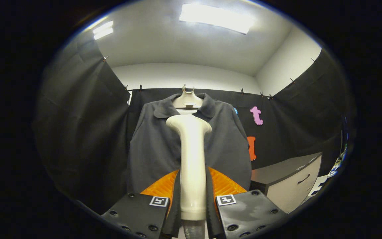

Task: Iron the clothes twice with a garment steamer, once on the left side and once on the right side.

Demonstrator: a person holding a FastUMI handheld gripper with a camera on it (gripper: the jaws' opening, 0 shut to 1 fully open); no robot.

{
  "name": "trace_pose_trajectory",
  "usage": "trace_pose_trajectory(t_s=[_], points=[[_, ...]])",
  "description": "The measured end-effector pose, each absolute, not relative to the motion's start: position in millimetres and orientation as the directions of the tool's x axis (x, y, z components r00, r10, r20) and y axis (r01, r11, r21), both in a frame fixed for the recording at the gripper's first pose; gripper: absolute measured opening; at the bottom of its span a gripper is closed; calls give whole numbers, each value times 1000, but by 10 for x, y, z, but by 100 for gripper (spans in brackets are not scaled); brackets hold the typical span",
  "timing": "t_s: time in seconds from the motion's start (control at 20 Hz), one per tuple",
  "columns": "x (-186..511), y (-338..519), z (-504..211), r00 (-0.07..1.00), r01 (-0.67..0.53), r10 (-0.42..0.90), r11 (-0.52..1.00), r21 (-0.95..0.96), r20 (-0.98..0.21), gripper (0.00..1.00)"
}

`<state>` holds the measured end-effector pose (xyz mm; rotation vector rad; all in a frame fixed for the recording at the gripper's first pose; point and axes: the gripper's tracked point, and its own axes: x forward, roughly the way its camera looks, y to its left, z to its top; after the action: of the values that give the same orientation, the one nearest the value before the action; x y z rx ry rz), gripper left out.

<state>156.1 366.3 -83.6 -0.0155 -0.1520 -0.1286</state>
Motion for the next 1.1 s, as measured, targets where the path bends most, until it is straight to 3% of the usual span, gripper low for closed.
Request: trace_pose_trajectory(t_s=[0.45, 1.1], points=[[1920, 4248, -971, 979, 106, -105, 994, 5, 174, 39], [1913, 2968, -804, 928, 329, -303, 939, -95, 215, 39]])
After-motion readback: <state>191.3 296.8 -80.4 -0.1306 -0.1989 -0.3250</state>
